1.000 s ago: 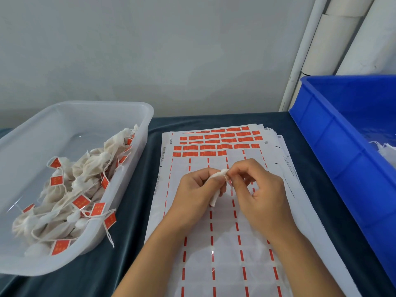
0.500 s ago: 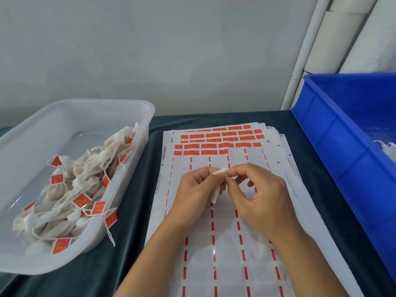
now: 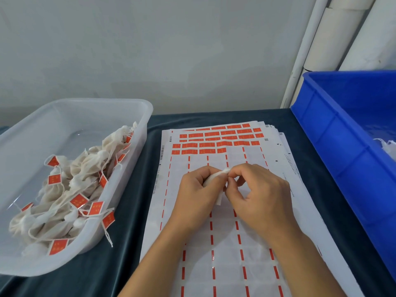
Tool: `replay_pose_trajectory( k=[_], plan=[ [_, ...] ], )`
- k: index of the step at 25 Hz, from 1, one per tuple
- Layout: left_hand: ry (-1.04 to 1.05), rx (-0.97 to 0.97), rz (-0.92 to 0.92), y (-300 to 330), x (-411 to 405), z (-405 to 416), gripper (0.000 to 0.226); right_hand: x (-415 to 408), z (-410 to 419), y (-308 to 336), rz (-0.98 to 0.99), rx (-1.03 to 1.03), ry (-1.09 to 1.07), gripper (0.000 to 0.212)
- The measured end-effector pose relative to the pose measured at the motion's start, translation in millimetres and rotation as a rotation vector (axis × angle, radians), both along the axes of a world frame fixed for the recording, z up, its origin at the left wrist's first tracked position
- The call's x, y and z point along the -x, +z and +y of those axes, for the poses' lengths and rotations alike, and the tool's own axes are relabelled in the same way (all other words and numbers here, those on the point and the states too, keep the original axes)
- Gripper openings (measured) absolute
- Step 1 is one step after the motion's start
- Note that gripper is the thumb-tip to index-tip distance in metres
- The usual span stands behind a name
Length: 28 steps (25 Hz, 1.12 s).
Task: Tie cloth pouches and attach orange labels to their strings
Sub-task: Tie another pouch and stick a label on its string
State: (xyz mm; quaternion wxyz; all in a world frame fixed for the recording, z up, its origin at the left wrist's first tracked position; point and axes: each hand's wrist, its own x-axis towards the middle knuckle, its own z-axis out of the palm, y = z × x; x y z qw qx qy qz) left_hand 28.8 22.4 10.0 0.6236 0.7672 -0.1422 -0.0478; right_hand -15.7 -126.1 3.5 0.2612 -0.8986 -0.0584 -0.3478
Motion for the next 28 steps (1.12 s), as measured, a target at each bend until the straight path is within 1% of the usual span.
replay_pose_trajectory(
  k=[5, 8, 10, 13, 16, 20, 24, 28],
  plan=[
    [0.001, 0.039, -0.021, -1, 0, 1, 0.023, 0, 1, 0, -0.042, 0.047, 0.006, 0.014],
    [-0.016, 0.038, -0.012, -1, 1, 1, 0.023, -1, 3, 1, 0.008, 0.012, 0.006, 0.012],
    [-0.049, 0.052, -0.013, -1, 1, 1, 0.022, -1, 3, 2, 0.055, -0.056, 0.041, 0.011],
    [-0.080, 0.090, -0.013, 3, 2, 3, 0.023, 0, 7, 4, 0.131, -0.224, 0.122, 0.009],
    [-0.084, 0.206, 0.005, 5, 2, 4, 0.012, 1, 12, 7, 0.149, -0.368, 0.187, 0.010],
    [-0.119, 0.294, -0.036, 5, 4, 2, 0.022, 2, 16, 12, 0.129, -0.481, 0.248, 0.007],
    [-0.141, 0.285, -0.048, 6, 3, 4, 0.025, 2, 15, 8, 0.153, -0.507, 0.228, 0.009],
    [-0.096, 0.182, -0.037, 4, 0, 8, 0.027, 2, 8, 8, 0.129, -0.472, 0.155, 0.008]
  ],
)
